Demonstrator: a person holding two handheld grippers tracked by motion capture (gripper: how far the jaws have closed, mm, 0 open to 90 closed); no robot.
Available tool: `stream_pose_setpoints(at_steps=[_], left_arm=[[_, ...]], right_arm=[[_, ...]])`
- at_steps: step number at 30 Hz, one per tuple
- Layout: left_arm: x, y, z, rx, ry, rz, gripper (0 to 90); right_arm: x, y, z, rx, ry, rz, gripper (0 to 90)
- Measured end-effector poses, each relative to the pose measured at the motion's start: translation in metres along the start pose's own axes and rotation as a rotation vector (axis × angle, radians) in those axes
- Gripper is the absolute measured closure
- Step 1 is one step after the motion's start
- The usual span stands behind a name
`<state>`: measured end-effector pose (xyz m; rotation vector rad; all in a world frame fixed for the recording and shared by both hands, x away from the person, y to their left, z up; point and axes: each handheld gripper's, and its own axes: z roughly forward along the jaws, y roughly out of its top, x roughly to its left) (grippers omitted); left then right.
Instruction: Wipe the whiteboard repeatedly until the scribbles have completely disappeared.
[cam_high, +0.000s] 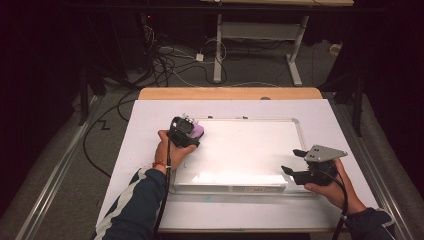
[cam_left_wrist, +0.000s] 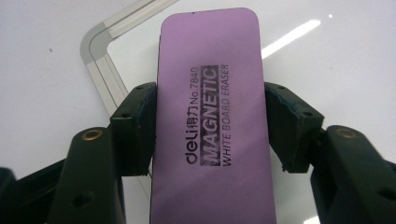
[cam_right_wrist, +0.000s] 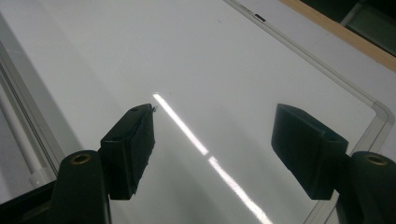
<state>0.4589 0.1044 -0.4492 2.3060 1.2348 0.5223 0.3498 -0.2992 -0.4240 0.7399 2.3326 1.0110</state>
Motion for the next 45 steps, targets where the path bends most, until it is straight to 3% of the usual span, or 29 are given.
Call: stream_pose_setpoints(at_steps=[13,15,19,21,23,28,31,34,36,37,38,40,43,45], left_arm=[[-0.01,-0.011,-0.013,0.027,-0.071,0.063,38.4],[-0.013,-0.012,-0.014,0.024,-0.068,0.063,38.3],[-0.01,-0.012,-0.012,-0.006,-0.084,0.027,37.6],[-0.009,-0.011,-0.012,-0.029,-0.107,0.017,32.6],[-0.01,-0.01,-0.015,-0.042,-0.084,0.037,26.1],[-0.01,0.002,-0.019,-0.105,-0.083,0.088,22.3],[-0.008,0.012,-0.013,-0.104,-0.099,0.134,24.4],[-0.011,0.018,-0.003,-0.077,-0.089,0.219,29.2],[-0.012,0.019,0.005,-0.042,-0.04,0.248,33.1],[-0.011,0.02,0.009,-0.024,-0.009,0.248,34.1],[-0.008,0.02,0.011,-0.029,-0.011,0.238,34.7],[0.0,0.02,0.014,-0.034,-0.035,0.188,35.0],[0.013,0.024,0.017,-0.042,-0.022,0.11,35.0],[0.022,0.025,0.019,-0.05,-0.06,0.039,34.4]], right_arm=[[0.0,0.0,0.001,0.002,0.005,-0.005,30.4],[0.0,0.0,0.001,0.003,0.009,-0.004,30.3],[0.0,0.0,0.002,0.008,0.008,-0.008,30.2],[0.001,0.001,0.001,0.004,0.009,-0.011,30.1],[0.0,0.001,0.001,0.001,0.006,-0.008,30.0],[-0.001,0.0,0.001,0.004,0.007,-0.005,30.0],[0.0,0.001,0.001,0.002,0.012,-0.009,30.1],[0.0,0.001,0.002,0.001,0.018,-0.012,30.1],[0.0,0.001,0.002,0.005,0.019,-0.009,30.1],[0.0,0.0,0.002,0.006,0.019,-0.008,30.1],[0.0,0.0,0.002,0.005,0.017,-0.007,30.1],[-0.001,0.0,0.002,0.005,0.017,-0.003,30.2],[-0.001,-0.001,0.003,0.005,0.019,-0.003,30.2],[-0.001,-0.001,0.003,0.007,0.022,-0.007,30.1]])
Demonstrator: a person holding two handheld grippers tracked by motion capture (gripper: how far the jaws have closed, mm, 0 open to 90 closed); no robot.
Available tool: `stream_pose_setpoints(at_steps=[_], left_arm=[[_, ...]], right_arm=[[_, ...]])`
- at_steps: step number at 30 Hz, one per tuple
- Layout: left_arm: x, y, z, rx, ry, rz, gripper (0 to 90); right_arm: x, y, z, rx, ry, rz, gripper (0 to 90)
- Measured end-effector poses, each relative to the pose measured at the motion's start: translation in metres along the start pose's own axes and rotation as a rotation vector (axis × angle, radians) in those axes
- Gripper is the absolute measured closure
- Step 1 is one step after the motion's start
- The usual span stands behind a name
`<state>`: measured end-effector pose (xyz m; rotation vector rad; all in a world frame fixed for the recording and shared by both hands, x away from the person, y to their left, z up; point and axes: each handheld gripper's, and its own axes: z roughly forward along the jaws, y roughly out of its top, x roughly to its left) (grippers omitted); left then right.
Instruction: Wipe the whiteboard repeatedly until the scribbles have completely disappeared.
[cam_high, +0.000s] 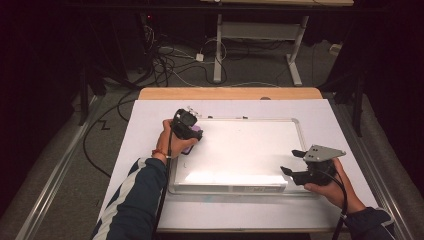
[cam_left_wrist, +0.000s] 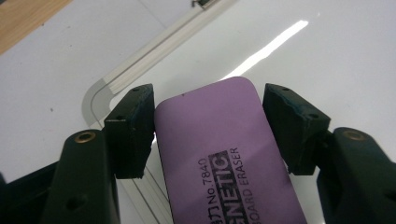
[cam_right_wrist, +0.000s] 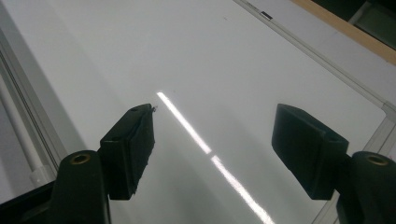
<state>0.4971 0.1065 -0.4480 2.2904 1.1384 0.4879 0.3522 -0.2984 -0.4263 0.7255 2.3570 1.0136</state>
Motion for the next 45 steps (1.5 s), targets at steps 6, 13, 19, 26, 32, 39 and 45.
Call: stream_pose_setpoints(at_steps=[6,13,19,26,32,39,45], left_arm=[[0.011,-0.001,0.003,-0.04,0.01,-0.111,29.0],[0.015,-0.004,-0.015,-0.074,-0.025,-0.12,21.1],[0.016,-0.019,-0.038,-0.078,-0.066,-0.07,42.5],[0.011,-0.043,-0.043,-0.062,-0.116,-0.031,59.0],[0.01,-0.046,-0.04,-0.095,-0.105,-0.098,50.4],[0.012,-0.046,-0.033,-0.128,-0.112,-0.147,51.3],[0.012,-0.041,-0.031,-0.116,-0.102,-0.181,52.7]], right_arm=[[0.0,0.001,0.001,0.0,0.0,0.002,30.2],[-0.001,0.0,0.0,-0.003,0.002,0.002,30.2],[0.0,0.0,-0.003,-0.006,-0.001,0.006,30.2],[0.001,0.0,-0.006,-0.006,-0.004,0.002,30.3],[0.002,0.001,-0.003,0.001,-0.002,-0.002,30.5],[0.003,0.002,-0.001,0.008,0.003,-0.014,30.6],[0.002,0.002,0.001,0.015,0.0,-0.009,30.9]])
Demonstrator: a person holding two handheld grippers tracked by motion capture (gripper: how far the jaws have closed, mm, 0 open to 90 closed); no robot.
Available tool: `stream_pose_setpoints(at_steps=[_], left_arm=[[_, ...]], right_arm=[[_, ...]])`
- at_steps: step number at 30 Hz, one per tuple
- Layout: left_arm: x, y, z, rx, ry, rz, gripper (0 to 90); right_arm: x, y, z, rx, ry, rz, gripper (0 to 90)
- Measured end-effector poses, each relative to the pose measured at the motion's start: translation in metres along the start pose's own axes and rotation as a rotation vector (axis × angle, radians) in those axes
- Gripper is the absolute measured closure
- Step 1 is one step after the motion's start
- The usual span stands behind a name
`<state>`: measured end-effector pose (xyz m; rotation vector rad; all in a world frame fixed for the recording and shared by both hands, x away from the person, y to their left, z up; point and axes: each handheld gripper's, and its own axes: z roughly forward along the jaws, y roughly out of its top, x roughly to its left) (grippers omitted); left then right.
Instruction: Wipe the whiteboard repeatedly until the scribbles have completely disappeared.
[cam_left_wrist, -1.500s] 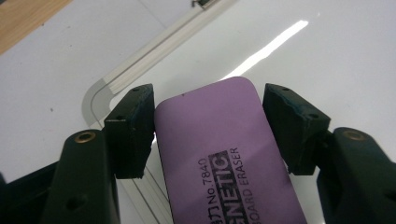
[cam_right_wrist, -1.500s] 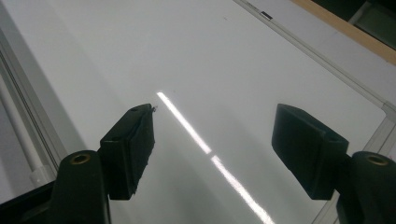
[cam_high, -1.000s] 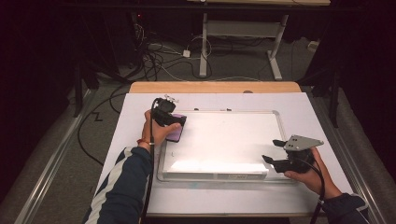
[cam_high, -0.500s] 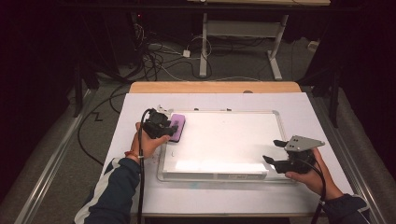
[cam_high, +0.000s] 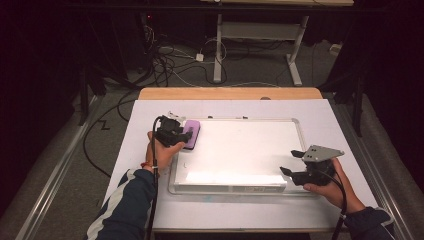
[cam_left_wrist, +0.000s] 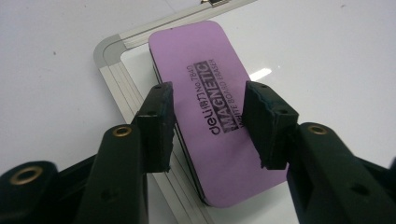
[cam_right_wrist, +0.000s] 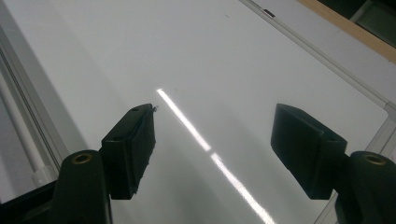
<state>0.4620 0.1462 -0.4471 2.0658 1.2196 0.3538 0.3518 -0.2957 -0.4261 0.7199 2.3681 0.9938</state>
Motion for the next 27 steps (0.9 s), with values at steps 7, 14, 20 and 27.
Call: stream_pose_setpoints(at_steps=[7,14,20,27], left_arm=[[0.001,0.006,0.003,0.017,0.008,-0.012,55.1],[-0.01,-0.003,-0.005,0.035,-0.017,-0.023,57.0],[-0.022,-0.016,-0.016,0.053,-0.032,-0.012,57.1],[-0.041,-0.039,-0.036,0.068,-0.046,0.017,57.1]], right_arm=[[0.001,0.002,0.002,-0.001,0.007,-0.004,30.8],[0.0,0.001,0.001,0.001,0.009,-0.005,30.8],[0.0,0.001,-0.001,0.002,0.006,-0.002,30.8],[0.001,0.0,-0.002,0.007,0.008,-0.003,30.7]])
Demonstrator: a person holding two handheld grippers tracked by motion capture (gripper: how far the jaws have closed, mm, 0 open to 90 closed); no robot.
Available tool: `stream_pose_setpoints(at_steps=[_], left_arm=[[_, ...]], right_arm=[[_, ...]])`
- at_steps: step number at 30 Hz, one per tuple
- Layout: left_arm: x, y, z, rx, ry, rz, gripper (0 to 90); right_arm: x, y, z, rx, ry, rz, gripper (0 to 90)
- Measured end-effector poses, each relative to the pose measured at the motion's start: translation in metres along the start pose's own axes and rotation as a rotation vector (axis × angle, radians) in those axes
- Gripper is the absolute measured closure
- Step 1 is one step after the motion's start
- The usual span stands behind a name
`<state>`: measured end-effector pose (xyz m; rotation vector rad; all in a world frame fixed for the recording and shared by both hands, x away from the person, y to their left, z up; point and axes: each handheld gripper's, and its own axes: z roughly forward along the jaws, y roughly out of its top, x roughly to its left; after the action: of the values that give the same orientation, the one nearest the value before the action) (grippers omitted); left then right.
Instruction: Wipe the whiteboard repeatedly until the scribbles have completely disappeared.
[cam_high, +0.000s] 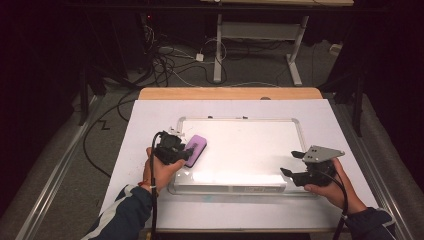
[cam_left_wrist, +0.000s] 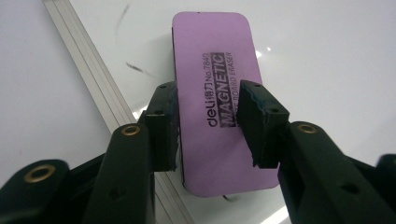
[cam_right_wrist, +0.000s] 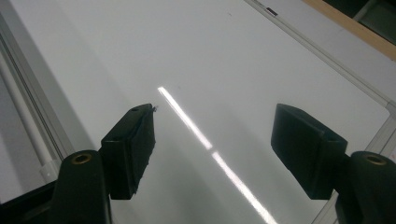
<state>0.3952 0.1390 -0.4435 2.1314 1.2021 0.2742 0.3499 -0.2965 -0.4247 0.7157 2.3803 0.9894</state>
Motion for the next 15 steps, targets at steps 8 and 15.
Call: stream_pose_setpoints(at_steps=[8,15], left_arm=[[-0.01,-0.024,-0.015,-0.017,0.009,0.013,57.2],[-0.012,-0.021,-0.011,-0.045,0.071,0.045,57.9]], right_arm=[[0.001,0.001,-0.001,0.003,0.003,-0.003,30.5],[0.001,0.001,0.0,0.004,-0.001,-0.006,30.6]])
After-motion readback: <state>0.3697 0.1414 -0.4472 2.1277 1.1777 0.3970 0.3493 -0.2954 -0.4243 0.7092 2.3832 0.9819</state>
